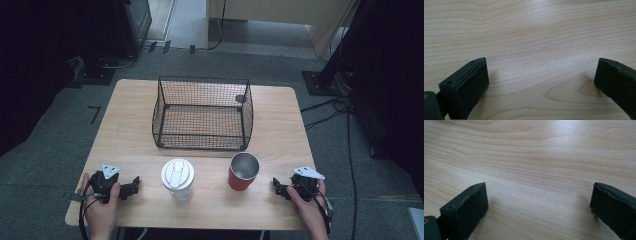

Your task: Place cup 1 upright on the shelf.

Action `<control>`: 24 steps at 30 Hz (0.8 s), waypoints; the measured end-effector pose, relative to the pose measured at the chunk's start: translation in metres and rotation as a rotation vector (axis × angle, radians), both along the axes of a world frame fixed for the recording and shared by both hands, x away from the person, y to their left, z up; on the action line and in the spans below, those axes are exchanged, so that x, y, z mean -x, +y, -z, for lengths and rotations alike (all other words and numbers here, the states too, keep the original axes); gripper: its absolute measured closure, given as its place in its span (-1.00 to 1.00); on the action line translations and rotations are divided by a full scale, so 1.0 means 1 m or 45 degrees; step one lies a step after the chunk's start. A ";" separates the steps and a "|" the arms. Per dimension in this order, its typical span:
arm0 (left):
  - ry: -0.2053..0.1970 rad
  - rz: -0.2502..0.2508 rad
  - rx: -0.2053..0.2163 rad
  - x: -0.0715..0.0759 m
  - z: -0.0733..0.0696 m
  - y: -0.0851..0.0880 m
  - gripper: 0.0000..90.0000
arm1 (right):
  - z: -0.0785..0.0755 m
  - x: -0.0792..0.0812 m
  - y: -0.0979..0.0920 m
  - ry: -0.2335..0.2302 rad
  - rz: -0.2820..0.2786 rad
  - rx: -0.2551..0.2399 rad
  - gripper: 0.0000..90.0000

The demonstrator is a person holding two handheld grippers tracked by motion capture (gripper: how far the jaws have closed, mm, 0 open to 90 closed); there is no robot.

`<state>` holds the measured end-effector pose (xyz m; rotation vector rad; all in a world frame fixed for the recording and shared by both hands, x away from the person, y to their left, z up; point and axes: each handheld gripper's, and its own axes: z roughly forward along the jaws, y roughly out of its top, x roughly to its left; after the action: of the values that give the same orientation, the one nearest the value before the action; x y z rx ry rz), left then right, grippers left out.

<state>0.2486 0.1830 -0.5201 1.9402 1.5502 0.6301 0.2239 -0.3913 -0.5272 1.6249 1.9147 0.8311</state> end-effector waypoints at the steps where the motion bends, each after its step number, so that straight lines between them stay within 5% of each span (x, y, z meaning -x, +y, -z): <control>1: 0.000 0.000 0.000 0.000 0.000 0.000 -1.00 | 0.000 0.001 0.000 -0.011 0.013 0.017 -0.97; 7: -0.001 -0.001 0.001 0.000 0.000 0.000 -1.00 | -0.003 0.005 0.005 -0.021 -0.008 0.044 -0.97; 24: -0.002 -0.001 0.001 0.000 0.000 0.000 -1.00 | -0.035 0.016 0.050 -0.113 -0.258 0.004 -0.97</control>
<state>0.2485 0.1830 -0.5202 1.9386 1.5501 0.6307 0.2077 -0.3415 -0.4925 1.3836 2.0396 0.9632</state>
